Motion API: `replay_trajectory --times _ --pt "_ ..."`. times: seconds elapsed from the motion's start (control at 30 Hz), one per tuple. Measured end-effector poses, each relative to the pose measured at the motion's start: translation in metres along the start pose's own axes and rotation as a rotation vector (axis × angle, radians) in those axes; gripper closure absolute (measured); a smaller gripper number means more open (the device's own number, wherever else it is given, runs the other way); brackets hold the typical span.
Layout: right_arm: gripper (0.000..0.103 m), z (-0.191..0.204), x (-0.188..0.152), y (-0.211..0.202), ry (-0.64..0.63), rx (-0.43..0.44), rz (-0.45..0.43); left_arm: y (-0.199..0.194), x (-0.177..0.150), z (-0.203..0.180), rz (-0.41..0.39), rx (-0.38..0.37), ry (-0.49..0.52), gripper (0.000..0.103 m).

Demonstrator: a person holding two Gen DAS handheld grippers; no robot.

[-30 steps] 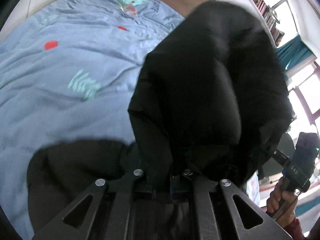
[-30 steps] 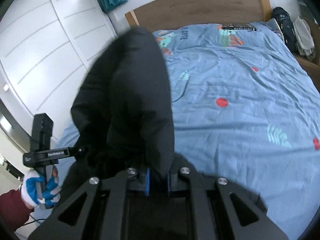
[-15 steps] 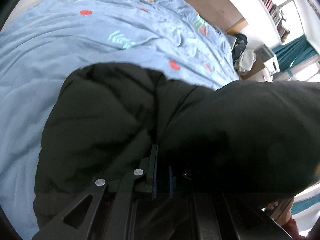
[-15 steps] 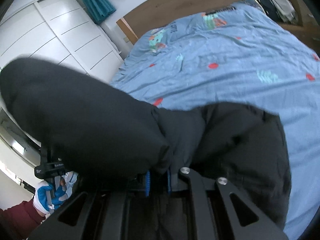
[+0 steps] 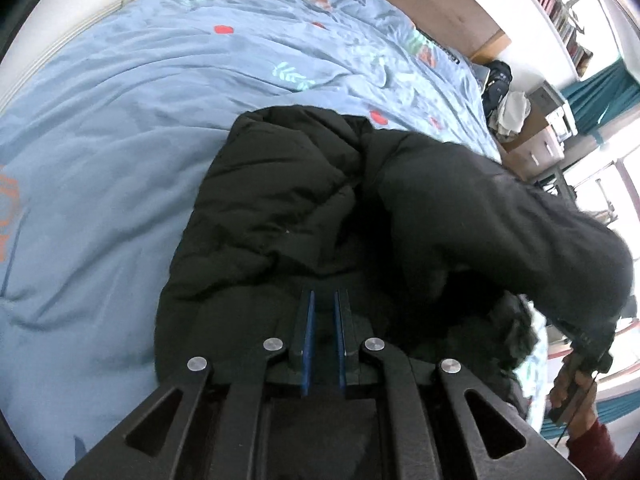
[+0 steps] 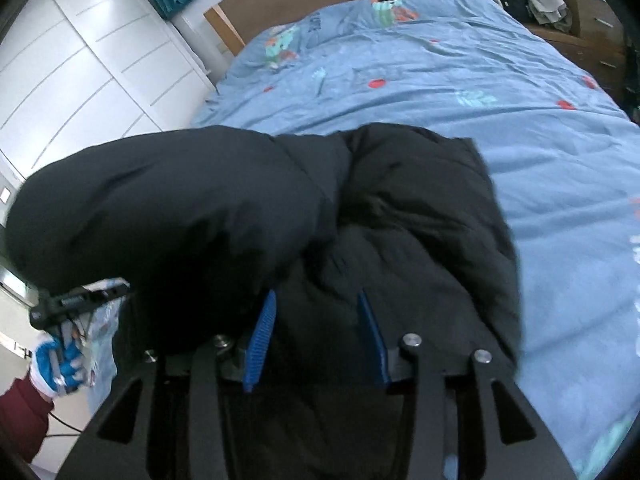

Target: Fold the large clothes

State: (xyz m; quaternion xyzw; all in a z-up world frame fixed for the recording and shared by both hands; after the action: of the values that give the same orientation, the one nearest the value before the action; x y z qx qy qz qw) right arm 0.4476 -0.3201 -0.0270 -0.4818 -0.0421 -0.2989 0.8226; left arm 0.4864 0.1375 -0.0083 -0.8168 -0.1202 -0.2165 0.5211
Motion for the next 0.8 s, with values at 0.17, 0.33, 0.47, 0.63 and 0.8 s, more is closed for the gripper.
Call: replay_trajectory --times 0.17,0.33,0.47,0.63,0.8 --pt "0.060 0.003 0.006 -0.050 -0.010 -0.030 -0.033 -0.035 0.023 -0.029 -0.043 0.000 0.038 0.065" --pt "0.052 0.039 0.043 -0.094 -0.054 -0.019 -0.093 -0.054 0.070 -0.074 -0.086 -0.030 0.100 0.048" --pt "0.047 0.076 0.073 -0.100 -0.092 0.011 -0.116 -0.047 0.102 -0.108 -0.095 -0.055 0.141 0.043" --pt "0.046 0.121 0.097 -0.074 -0.139 0.046 -0.065 -0.021 0.129 -0.141 -0.086 -0.077 0.178 0.041" --pt "0.046 0.141 0.089 -0.040 -0.192 0.059 -0.005 0.005 0.121 -0.150 -0.059 -0.079 0.187 0.041"
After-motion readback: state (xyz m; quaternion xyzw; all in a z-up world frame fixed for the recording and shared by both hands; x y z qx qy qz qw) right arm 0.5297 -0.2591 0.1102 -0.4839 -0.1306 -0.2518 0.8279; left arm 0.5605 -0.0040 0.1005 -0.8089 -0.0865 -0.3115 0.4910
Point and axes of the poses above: each gripper's, at about its wrist camera, not at the fingertips, and y roughly the way its jaws point, z to its left, x to its top, the point moved 1 cm from there along y, roughly the way its jaws point, and after that the axes turned 13 degrees about y, right-handed, at the moved point
